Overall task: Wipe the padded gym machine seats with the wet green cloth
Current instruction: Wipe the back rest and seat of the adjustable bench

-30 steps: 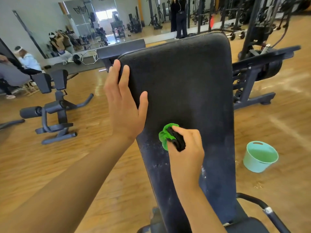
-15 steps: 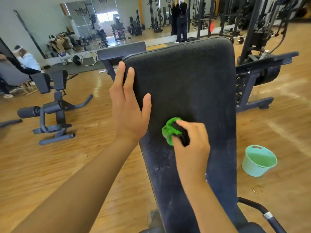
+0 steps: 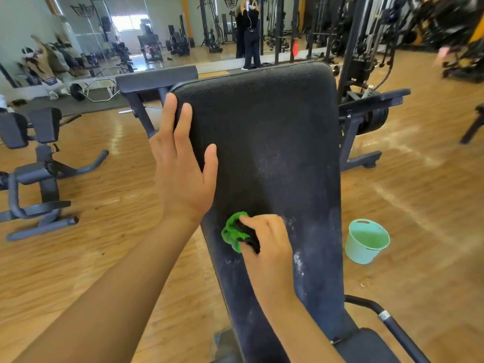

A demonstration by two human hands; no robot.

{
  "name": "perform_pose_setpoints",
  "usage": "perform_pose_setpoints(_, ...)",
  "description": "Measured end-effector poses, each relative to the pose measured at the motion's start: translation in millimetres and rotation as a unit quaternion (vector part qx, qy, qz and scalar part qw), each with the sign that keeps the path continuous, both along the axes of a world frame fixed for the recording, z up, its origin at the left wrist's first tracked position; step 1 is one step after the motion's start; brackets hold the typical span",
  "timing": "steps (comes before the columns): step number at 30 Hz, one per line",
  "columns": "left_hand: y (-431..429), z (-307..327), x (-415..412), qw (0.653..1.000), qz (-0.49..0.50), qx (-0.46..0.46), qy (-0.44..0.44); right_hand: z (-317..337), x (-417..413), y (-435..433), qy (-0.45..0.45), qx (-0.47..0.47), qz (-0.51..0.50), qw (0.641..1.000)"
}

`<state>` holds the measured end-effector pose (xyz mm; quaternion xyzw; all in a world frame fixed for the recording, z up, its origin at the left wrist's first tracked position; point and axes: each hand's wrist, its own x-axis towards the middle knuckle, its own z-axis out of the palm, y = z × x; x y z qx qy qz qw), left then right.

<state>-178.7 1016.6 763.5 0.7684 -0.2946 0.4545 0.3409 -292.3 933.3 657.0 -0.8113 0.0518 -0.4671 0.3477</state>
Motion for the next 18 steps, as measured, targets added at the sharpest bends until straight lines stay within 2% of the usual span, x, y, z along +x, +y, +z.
perform_pose_setpoints(5,0.6,0.2,0.7,1.000,-0.001,0.001,-0.010,34.0,13.6,-41.4,-0.048,0.102,-0.091,0.989)
perform_pose_setpoints(10,-0.5,-1.5,2.9,1.000,-0.014,-0.006,-0.002,22.8,12.6,-22.8,-0.035,0.143,-0.096,0.984)
perform_pose_setpoints(13,-1.4,-2.1,1.6,1.000,-0.015,-0.008,0.003,2.9,6.5,12.6,-0.020,0.103,-0.030,0.994)
perform_pose_setpoints(18,-1.6,1.1,-5.0,1.000,-0.002,0.002,0.015,-15.0,3.5,45.8,0.038,-0.050,0.060,0.996)
